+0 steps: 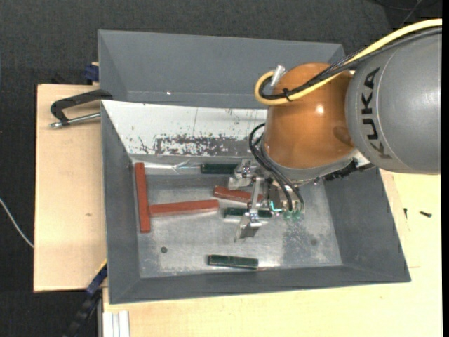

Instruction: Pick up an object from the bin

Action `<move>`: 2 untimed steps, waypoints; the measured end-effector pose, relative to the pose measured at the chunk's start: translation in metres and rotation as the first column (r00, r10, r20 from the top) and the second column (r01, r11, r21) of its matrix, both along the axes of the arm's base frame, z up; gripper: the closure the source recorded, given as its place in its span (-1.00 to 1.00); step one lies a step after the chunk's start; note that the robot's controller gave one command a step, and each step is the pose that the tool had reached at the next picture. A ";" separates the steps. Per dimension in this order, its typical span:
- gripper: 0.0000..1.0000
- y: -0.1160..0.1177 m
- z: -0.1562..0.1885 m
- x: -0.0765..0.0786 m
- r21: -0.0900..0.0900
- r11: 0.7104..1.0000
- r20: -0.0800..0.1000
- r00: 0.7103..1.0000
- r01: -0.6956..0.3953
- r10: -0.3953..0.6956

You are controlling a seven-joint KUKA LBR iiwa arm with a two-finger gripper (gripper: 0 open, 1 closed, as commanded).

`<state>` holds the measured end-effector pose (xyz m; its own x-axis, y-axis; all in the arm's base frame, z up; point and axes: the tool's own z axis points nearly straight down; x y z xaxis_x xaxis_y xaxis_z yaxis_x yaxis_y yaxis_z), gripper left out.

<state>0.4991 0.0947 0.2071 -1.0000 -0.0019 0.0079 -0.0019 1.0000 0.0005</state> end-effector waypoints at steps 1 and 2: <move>-1.00 -0.001 0.004 0.001 0.001 1.000 0.007 1.000 0.001 -0.001; -1.00 0.008 -0.057 0.047 0.001 0.995 0.015 0.995 -0.096 0.096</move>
Offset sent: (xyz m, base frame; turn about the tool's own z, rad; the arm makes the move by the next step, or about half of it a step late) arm 0.0964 0.0162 -0.1371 -0.2095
